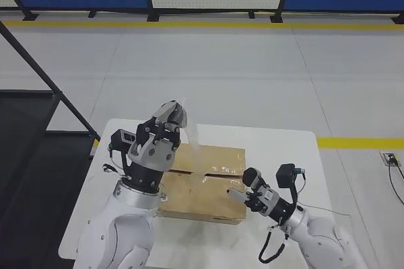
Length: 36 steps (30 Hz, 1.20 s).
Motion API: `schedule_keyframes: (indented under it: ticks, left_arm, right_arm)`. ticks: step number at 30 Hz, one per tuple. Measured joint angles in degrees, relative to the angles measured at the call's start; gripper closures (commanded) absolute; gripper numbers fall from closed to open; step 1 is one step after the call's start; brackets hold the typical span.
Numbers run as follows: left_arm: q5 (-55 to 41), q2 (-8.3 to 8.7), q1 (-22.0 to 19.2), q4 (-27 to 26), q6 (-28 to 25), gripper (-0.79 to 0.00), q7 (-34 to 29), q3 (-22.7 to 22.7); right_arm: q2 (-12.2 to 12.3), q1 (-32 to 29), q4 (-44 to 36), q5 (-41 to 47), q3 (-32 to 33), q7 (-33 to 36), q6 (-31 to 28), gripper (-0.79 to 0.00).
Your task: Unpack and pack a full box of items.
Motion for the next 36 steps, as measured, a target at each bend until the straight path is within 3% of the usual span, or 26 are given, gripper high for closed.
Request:
schedule_keyframes:
  ticks: [6,10,15,20,25,30,36]
  left_arm:
    - [-12.01,-2.27,-9.32,1.35,-0.57,0.000,10.09,3.82]
    - [-18.90,-3.38,-12.61,1.22,-0.79,0.000,14.09,5.55]
    - [-27.66,-3.66,-13.74,-0.34,4.30,0.000,12.38,3.35]
    - [-34.14,-3.39,-14.56,0.46,11.28,0.000,8.19,-0.49]
    - [-41.72,-2.97,-17.99,4.39,19.27,0.000,6.05,-6.33]
    - [-47.96,-2.65,-21.01,7.32,25.59,0.000,7.03,-8.75]
    - [-52.06,-2.57,-22.81,9.05,26.36,0.000,8.35,-8.87]
  right_arm:
    - [0.04,0.32,0.16,-0.81,0.71,-3.03,-0.92,-0.785]
    - [-0.17,0.37,-0.74,-4.38,0.07,-6.67,1.37,-0.785]
    - [-0.57,0.09,-1.26,-7.11,-1.05,-13.58,2.40,-0.785]
    - [-0.57,0.09,-1.25,-7.03,-1.02,-13.17,2.33,-0.785]
    - [-0.56,-0.16,-1.23,-6.73,-0.98,-13.21,2.32,-0.785]
    - [-0.11,-1.08,-0.02,-1.78,1.08,-9.22,-0.84,-0.785]
    - [0.37,-0.12,1.99,3.50,1.97,-3.54,-5.62,-0.785]
